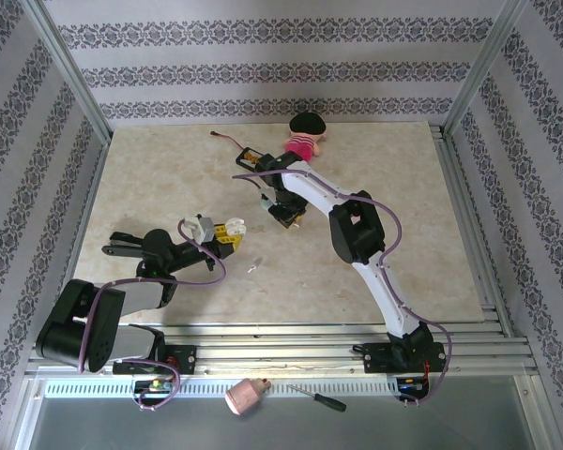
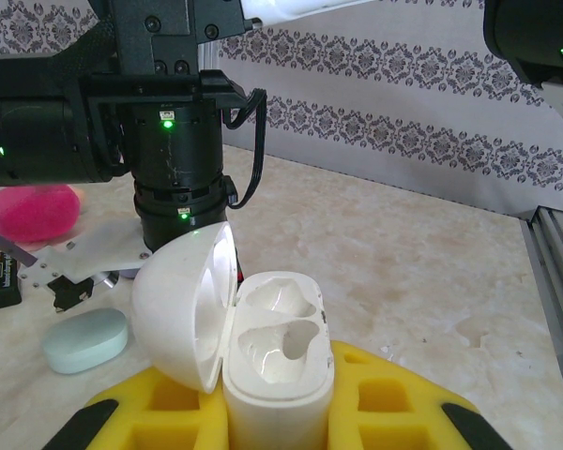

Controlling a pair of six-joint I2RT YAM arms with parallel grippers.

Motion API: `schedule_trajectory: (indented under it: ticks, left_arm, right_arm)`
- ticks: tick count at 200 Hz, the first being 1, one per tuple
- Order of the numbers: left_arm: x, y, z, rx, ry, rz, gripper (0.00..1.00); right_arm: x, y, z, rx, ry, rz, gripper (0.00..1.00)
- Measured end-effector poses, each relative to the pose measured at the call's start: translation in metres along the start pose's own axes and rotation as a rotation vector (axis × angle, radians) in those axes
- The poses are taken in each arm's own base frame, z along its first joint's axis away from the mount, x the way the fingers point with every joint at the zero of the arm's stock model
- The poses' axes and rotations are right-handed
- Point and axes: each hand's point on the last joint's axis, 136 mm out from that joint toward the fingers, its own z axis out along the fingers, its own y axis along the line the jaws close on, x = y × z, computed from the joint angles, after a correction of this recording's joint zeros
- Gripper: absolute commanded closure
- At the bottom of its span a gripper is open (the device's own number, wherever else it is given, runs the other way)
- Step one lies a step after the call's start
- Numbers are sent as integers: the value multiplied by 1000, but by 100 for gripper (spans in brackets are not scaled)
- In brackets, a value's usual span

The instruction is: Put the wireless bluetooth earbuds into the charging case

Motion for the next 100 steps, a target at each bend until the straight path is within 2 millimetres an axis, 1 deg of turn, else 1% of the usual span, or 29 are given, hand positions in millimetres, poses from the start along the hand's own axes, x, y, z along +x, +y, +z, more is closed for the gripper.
schedule_trajectory:
  ticks: [21,39,58,77,100]
  left_arm:
    - [0,0,0,1,0,0,96]
    - [0,-1,0,5,0,-1,96]
    - [0,-1,0,8,-1,-5,96]
    - [-1,-1,0,11,-7,-11,96]
    - [-3,-1,2,11,-19,-13,97]
  right_arm:
    - [1,0,-2,2,-30,7,79]
    - [6,2,-5,-9,-58,14,78]
    - [13,6,-18,-34,-118,34,79]
    - [17,8,-45,-68,-223,65,79]
    - [20,12,-92,-126,-409,107,79]
